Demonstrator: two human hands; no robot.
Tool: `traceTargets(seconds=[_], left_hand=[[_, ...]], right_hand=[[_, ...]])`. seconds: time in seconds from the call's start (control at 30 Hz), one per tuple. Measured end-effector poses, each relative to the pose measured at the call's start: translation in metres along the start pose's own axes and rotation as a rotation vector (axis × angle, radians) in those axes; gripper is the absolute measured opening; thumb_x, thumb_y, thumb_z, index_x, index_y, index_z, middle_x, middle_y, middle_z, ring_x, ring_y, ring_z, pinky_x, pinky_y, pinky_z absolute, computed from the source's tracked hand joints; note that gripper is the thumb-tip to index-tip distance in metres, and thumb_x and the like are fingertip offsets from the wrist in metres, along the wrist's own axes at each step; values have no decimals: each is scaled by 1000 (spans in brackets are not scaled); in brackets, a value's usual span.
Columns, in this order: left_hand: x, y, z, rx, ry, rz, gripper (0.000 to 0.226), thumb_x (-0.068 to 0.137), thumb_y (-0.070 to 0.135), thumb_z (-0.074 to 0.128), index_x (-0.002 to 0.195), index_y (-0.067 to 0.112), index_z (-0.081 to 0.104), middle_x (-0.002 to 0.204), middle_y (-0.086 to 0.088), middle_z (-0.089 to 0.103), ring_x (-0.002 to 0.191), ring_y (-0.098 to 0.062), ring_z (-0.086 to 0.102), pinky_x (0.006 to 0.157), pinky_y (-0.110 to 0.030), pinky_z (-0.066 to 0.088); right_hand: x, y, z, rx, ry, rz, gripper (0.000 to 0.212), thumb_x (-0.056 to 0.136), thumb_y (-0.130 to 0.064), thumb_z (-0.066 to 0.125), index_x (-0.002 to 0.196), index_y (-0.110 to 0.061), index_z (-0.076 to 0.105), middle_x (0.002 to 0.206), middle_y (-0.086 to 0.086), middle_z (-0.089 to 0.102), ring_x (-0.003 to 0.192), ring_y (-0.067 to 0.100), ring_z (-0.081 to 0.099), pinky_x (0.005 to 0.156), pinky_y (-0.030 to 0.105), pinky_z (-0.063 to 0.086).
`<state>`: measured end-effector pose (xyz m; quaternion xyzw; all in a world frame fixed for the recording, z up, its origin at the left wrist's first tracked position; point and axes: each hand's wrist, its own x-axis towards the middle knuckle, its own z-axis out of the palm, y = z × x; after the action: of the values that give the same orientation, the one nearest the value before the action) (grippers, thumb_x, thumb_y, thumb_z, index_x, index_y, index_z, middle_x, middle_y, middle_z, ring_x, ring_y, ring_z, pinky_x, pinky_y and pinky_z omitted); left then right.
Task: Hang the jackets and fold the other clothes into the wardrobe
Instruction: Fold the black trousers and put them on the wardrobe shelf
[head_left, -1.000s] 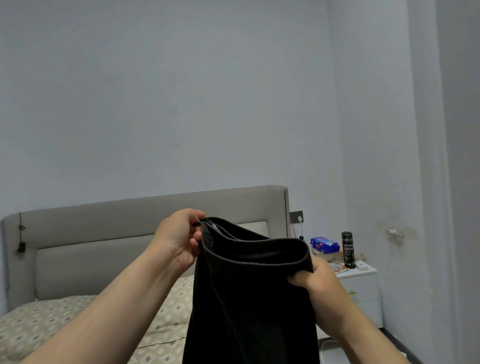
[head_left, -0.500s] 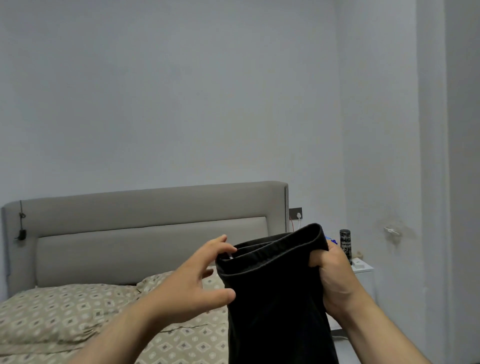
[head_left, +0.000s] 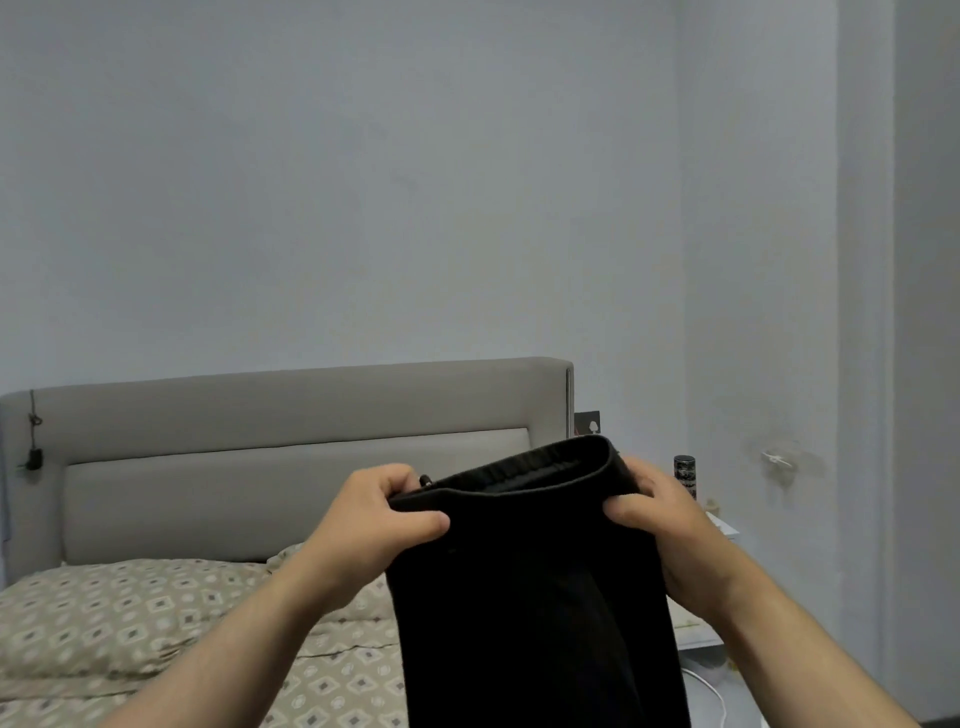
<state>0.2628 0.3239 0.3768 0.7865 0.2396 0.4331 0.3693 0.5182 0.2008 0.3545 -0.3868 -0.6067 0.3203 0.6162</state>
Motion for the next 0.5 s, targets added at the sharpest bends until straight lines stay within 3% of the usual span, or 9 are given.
traceTargets(seconds=[0.1, 0.2, 0.33, 0.4, 0.5], left_hand=[[5, 8, -3, 38, 54, 10, 27, 58, 23, 74, 54, 23, 47, 52, 4, 47, 46, -11, 49, 44, -21, 36], [6, 16, -6, 20, 30, 34, 16, 60, 19, 74, 63, 20, 58, 57, 4, 57, 51, -10, 57, 47, -21, 43], [1, 25, -22, -93, -74, 31, 23, 65, 17, 77, 87, 24, 78, 84, -1, 75, 74, -14, 71, 65, -21, 53], [-2, 28, -27, -58, -94, 55, 17, 64, 18, 78, 81, 21, 79, 86, 1, 74, 77, -12, 69, 69, -20, 52], [-5, 31, -28, -1, -30, 70, 10, 66, 17, 81, 74, 21, 78, 82, 1, 72, 75, -10, 67, 70, -20, 51]], right_hand=[[-3, 0, 8, -182, 36, 23, 61, 66, -58, 82, 121, -37, 63, 120, -2, 69, 112, 17, 66, 85, 26, 56], [-3, -3, 17, -306, 193, -41, 61, 68, -51, 85, 123, -54, 57, 123, -16, 65, 114, 4, 62, 87, 21, 54], [-2, -11, 20, -338, 218, -69, 38, 70, -40, 78, 107, -44, 70, 119, -21, 66, 110, -1, 62, 92, 22, 49], [-1, -14, 23, -239, 257, -18, 42, 65, -40, 79, 106, -34, 73, 113, -12, 71, 106, 8, 67, 91, 29, 54], [1, -21, 29, -43, 275, 77, 35, 70, -32, 79, 103, -23, 76, 101, 8, 75, 95, 27, 73, 74, 37, 60]])
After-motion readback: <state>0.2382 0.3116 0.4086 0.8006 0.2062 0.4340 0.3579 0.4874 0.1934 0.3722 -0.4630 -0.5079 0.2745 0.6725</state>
